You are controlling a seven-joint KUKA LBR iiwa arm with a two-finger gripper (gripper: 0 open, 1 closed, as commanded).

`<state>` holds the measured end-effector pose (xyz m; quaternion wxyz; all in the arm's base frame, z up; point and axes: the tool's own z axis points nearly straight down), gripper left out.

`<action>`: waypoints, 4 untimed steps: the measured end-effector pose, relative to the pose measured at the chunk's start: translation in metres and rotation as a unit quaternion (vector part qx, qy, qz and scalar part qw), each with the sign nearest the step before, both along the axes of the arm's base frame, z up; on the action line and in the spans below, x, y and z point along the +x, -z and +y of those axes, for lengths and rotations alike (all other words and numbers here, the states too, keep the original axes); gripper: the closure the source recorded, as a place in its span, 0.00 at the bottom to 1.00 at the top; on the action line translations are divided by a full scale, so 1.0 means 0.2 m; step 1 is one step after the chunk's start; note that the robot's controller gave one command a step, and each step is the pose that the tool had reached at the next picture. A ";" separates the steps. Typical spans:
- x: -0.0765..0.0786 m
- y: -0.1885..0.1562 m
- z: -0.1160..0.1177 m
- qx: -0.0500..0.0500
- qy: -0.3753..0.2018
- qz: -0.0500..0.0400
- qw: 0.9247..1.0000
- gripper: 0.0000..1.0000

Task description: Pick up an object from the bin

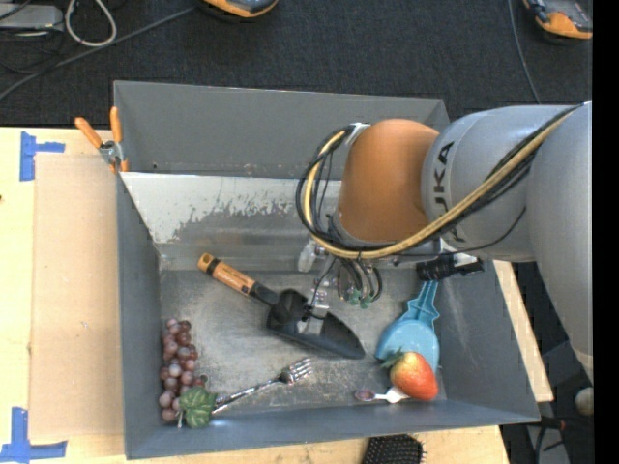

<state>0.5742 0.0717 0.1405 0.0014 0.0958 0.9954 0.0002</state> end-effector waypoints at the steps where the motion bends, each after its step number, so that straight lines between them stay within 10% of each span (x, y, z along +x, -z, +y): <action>1: -0.02 0.00 0.02 0.001 0.039 0.002 0.999 0.00; 2: -0.03 0.36 0.00 0.001 0.139 0.000 0.990 0.00; 3: -0.07 0.35 0.00 0.003 0.238 -0.003 0.971 1.00; 4: -0.07 0.35 0.00 0.003 0.238 -0.003 0.971 1.00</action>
Offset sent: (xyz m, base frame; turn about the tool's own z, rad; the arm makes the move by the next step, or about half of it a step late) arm -0.0063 -0.0014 -0.0705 0.2791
